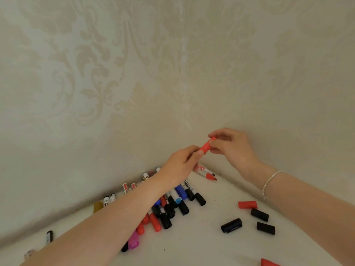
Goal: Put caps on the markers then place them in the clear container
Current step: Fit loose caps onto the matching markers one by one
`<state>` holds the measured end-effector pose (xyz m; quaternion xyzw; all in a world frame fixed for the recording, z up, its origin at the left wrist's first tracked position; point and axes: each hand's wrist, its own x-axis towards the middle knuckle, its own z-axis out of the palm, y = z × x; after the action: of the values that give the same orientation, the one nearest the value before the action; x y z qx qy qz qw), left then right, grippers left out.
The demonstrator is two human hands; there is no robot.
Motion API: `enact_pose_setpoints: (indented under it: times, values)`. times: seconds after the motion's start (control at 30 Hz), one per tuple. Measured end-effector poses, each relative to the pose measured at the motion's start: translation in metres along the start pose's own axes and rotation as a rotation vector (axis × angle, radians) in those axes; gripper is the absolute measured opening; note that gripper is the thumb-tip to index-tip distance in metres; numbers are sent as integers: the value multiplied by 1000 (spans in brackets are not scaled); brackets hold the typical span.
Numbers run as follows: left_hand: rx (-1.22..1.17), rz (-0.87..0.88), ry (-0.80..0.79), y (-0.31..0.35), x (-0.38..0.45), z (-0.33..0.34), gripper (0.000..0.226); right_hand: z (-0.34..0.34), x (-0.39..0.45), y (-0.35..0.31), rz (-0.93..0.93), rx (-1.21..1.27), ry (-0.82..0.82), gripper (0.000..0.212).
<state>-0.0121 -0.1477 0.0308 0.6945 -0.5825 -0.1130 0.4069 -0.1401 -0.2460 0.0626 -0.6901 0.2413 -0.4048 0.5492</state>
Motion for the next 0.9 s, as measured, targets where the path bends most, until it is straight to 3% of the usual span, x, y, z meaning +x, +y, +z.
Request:
enact_pose_setpoints:
  times: [0.2,0.73,0.9]
  values:
    - [61,33,28,-4,-6,0,29,-13,4,-1,146,-108,-312,14]
    - [285,243,88,-17,-3,-5,37,-5,6,-19,24,-265,-378,11]
    - [564,321,-8,-22,-4,-5,51,-4,4,-14,116,-369,-475,17]
